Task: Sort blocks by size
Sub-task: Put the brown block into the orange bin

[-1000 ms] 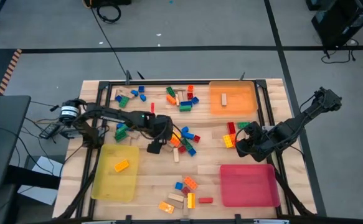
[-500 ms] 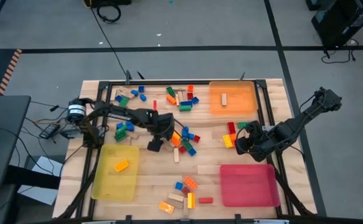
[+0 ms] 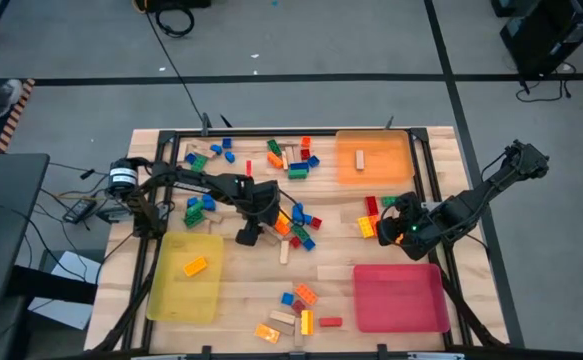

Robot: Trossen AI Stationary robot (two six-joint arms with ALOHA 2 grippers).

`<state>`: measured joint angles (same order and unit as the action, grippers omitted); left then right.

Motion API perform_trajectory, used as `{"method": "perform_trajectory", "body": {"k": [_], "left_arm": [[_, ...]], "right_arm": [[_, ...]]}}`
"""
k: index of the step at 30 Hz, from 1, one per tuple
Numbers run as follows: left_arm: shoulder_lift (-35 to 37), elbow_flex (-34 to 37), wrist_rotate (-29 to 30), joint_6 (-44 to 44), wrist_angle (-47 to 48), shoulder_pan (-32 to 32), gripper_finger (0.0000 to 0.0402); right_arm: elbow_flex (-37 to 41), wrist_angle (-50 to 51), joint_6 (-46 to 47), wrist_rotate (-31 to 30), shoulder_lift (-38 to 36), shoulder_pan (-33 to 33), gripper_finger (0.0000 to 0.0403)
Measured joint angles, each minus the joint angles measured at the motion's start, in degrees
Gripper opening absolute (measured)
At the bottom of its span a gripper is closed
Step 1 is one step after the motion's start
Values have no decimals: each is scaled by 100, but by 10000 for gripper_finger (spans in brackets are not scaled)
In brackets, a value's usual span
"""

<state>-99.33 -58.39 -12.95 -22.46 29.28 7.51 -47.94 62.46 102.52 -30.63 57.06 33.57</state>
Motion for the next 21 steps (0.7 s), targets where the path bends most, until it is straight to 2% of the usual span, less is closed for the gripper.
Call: {"method": "perform_trajectory", "body": {"k": [10,21], "left_arm": [[-47,0,66,144,-404,0,174],[-310,-11,-26,408,-344,-7,173]], "right_arm": [[0,-25,0,0,0,-5,183],[0,-42,0,-25,0,-7,184]]}}
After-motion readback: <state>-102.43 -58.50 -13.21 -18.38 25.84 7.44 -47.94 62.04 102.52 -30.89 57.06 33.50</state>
